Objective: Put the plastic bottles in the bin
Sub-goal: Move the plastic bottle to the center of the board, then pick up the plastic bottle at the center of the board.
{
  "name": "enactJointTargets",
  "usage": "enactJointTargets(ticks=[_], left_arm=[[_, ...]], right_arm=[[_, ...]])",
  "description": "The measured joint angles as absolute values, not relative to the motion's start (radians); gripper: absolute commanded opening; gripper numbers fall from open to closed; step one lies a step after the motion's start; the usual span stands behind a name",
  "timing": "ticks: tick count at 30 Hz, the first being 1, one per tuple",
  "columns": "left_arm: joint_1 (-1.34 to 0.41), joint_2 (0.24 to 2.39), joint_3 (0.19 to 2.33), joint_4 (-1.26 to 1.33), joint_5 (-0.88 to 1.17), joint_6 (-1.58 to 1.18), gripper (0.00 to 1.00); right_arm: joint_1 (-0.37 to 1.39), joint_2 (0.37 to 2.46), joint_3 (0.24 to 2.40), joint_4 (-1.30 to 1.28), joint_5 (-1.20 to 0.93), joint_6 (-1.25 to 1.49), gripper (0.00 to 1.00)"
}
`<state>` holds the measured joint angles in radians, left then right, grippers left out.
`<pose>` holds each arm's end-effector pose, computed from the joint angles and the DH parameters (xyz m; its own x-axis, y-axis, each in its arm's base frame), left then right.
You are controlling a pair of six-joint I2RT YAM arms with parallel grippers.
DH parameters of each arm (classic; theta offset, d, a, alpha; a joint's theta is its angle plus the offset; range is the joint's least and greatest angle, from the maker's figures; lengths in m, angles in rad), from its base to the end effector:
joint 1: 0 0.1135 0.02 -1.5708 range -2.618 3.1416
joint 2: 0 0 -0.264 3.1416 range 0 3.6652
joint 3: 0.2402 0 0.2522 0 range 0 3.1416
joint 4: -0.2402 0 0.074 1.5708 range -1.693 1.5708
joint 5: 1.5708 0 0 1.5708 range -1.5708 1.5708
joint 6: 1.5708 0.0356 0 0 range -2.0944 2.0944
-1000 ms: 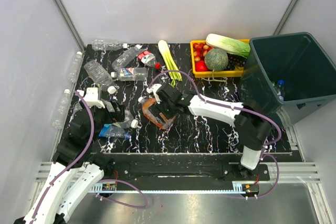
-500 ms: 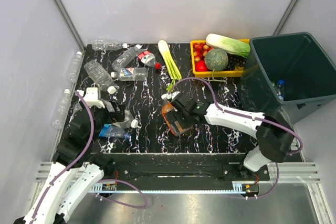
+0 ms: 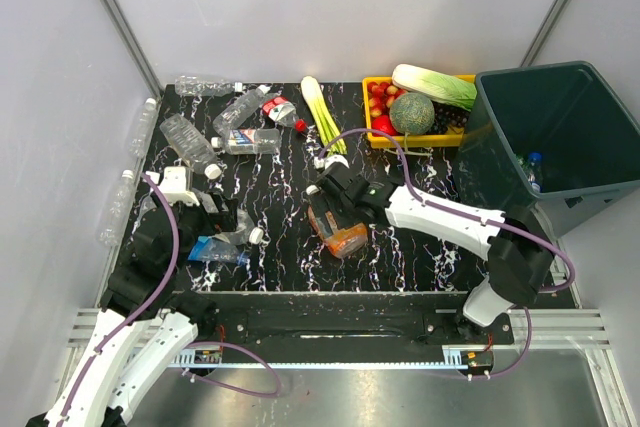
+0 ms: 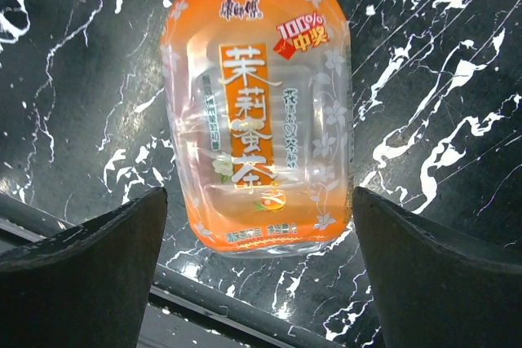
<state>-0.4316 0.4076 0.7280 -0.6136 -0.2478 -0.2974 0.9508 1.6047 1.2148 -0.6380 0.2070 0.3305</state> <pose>0.0900 -0.0319 0.3209 -0.3073 -0.1712 -0.9361 0.1069 0.9712 -0.2127 0.2003 0.2680 0.2465 -0.7090 -0.4466 -0.5458 -0.5336 0.8457 0.0012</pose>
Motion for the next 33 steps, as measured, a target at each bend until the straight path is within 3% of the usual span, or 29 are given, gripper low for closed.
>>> enactJointTargets(ticks=[24,29,33], left_arm=[[-0.432,0.408,0.728,-0.614,-0.247,-0.297,0.99],[-0.432,0.408,0.728,-0.614,-0.248,-0.297,0.99],[-0.432,0.408,0.728,-0.614,-0.249,-0.297,0.99]], right_arm=[[0.922,1.707,1.281,-0.646,0.192,0.25,0.99],[0.915,1.784,1.451,-0.659,0.199,0.224,0.9],[0.912,1.832,1.566,-0.653,0.199,0.216,0.77]])
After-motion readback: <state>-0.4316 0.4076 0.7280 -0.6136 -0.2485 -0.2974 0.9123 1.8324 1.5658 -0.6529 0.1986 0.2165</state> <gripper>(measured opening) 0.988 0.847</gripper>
